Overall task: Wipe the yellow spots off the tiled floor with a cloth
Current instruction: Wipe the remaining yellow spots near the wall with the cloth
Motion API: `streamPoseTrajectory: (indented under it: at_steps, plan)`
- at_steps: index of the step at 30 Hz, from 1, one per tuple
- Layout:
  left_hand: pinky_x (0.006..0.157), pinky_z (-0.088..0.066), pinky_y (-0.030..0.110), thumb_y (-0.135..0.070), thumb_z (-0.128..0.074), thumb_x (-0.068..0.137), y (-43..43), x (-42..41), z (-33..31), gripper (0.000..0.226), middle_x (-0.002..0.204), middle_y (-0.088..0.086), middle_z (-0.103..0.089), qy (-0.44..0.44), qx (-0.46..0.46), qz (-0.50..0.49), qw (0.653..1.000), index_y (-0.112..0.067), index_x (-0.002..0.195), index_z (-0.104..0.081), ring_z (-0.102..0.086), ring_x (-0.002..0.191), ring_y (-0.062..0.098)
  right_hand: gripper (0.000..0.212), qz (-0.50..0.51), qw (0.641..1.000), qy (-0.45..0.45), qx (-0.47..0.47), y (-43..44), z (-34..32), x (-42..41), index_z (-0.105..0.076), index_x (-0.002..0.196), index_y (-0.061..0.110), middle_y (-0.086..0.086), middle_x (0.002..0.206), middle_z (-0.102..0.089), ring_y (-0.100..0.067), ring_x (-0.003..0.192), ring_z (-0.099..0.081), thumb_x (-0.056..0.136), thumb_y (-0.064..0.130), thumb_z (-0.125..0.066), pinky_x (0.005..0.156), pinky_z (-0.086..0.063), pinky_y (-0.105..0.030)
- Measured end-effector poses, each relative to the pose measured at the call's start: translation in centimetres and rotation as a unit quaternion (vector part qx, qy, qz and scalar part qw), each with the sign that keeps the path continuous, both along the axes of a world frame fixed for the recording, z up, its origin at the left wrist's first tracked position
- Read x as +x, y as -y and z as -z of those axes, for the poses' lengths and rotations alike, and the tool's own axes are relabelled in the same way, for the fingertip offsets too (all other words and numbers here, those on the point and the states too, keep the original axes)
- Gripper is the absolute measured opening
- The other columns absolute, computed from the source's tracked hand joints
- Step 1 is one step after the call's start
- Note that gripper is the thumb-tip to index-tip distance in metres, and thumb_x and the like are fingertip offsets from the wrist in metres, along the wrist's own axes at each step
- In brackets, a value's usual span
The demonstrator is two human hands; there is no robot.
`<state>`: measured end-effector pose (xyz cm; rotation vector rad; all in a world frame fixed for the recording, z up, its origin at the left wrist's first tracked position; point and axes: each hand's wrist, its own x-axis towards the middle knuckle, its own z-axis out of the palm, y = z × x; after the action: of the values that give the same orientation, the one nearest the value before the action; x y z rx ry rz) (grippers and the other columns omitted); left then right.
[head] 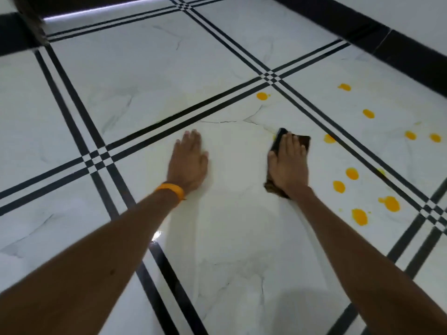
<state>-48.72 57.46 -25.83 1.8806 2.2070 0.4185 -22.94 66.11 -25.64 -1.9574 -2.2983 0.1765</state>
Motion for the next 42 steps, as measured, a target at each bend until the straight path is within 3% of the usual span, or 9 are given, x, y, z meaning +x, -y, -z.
streamPoseTrajectory:
  at_steps: [5, 12, 19, 26, 30, 33, 37, 40, 42]
  plan:
    - [0.126, -0.004, 0.045, -0.031, -0.032, 0.105, -5.6, 8.9, -0.3, 0.063, 0.168, 0.013, -0.009, -0.023, 0.000, 0.042, 0.999, -0.004, 0.159, -0.014, -0.005, 0.156, 0.027, 0.069, -0.144, 0.989, -0.012, 0.006, 6.8, 1.1, 5.8, -0.024, 0.160, 0.007, -0.005, 0.167, -0.018, -0.021, 0.156, -0.015, 0.102, 0.045, -0.023, 0.127, -0.011, -0.041]
    - [0.125, -0.012, 0.051, -0.039, -0.014, 0.098, -6.3, 9.4, 1.9, 0.069, 0.167, 0.010, -0.016, -0.087, -0.012, 0.063, 0.994, -0.005, 0.159, -0.016, -0.012, 0.155, 0.029, 0.073, 0.118, 0.993, 0.005, -0.011, -6.9, 0.2, 10.5, -0.017, 0.159, 0.001, -0.018, 0.168, -0.018, -0.030, 0.155, -0.015, 0.102, 0.045, -0.016, 0.126, -0.010, -0.047]
    - [0.126, -0.008, 0.049, -0.040, -0.014, 0.098, -6.4, 9.3, 1.9, 0.069, 0.168, 0.008, -0.014, -0.070, -0.001, 0.058, 0.996, -0.007, 0.160, -0.015, -0.009, 0.155, 0.025, 0.071, -0.139, 0.990, -0.021, -0.019, 1.7, 0.4, 7.9, -0.017, 0.161, 0.010, -0.003, 0.169, -0.010, -0.019, 0.157, -0.006, 0.102, 0.049, -0.019, 0.128, -0.004, -0.038]
    - [0.125, -0.009, 0.050, -0.037, -0.018, 0.099, -6.6, 9.3, 2.5, 0.067, 0.167, 0.010, -0.016, -0.073, 0.016, 0.064, 0.995, -0.006, 0.159, -0.016, -0.011, 0.155, 0.027, 0.067, 0.191, 0.981, -0.034, -0.026, -11.3, -0.7, 8.3, -0.019, 0.159, 0.002, -0.017, 0.166, -0.021, -0.030, 0.155, -0.015, 0.102, 0.038, -0.025, 0.127, -0.007, -0.047]
    - [0.124, -0.014, 0.053, -0.036, -0.021, 0.098, -6.7, 9.1, 2.5, 0.067, 0.165, 0.014, -0.022, -0.079, 0.018, 0.065, 0.995, -0.004, 0.158, -0.020, -0.018, 0.153, 0.031, 0.065, -0.083, 0.996, -0.009, 0.016, -4.6, 0.0, -0.7, -0.025, 0.158, 0.003, -0.014, 0.166, -0.026, -0.028, 0.155, -0.017, 0.104, 0.039, -0.028, 0.127, -0.009, -0.045]
    - [0.123, -0.015, 0.054, -0.035, -0.021, 0.098, -6.7, 9.2, 2.3, 0.067, 0.165, 0.014, -0.022, -0.075, 0.017, 0.065, 0.995, -0.004, 0.158, -0.021, -0.018, 0.153, 0.031, 0.067, -0.165, 0.986, -0.022, 0.003, 1.4, 0.4, 3.3, -0.023, 0.160, 0.008, -0.008, 0.168, -0.021, -0.023, 0.157, -0.014, 0.103, 0.043, -0.024, 0.127, -0.010, -0.044]
    - [0.124, -0.012, 0.052, -0.035, -0.019, 0.098, -6.5, 9.5, 2.0, 0.067, 0.166, 0.011, -0.019, -0.077, 0.014, 0.057, 0.995, -0.006, 0.158, -0.019, -0.014, 0.154, 0.028, 0.072, -0.024, 1.000, -0.003, 0.019, -5.1, 0.7, 10.6, -0.024, 0.159, 0.004, -0.014, 0.167, -0.023, -0.030, 0.155, -0.018, 0.100, 0.046, -0.019, 0.127, -0.011, -0.047]
    - [0.125, -0.010, 0.050, -0.035, -0.017, 0.098, -6.5, 9.3, 2.0, 0.067, 0.167, 0.010, -0.016, -0.081, 0.009, 0.061, 0.995, -0.007, 0.159, -0.016, -0.012, 0.155, 0.027, 0.070, 0.092, 0.996, 0.008, 0.002, -12.0, 0.0, 7.1, -0.017, 0.160, 0.002, -0.016, 0.168, -0.017, -0.031, 0.156, -0.014, 0.103, 0.043, -0.017, 0.126, -0.009, -0.049]
    - [0.125, -0.009, 0.049, -0.035, -0.017, 0.098, -6.6, 9.2, 2.0, 0.067, 0.167, 0.009, -0.015, -0.076, 0.005, 0.062, 0.995, -0.008, 0.159, -0.015, -0.011, 0.155, 0.026, 0.067, 0.055, 0.998, 0.005, 0.007, -12.2, 0.1, 2.3, -0.016, 0.159, 0.002, -0.015, 0.168, -0.017, -0.030, 0.156, -0.013, 0.105, 0.041, -0.022, 0.126, -0.008, -0.048]
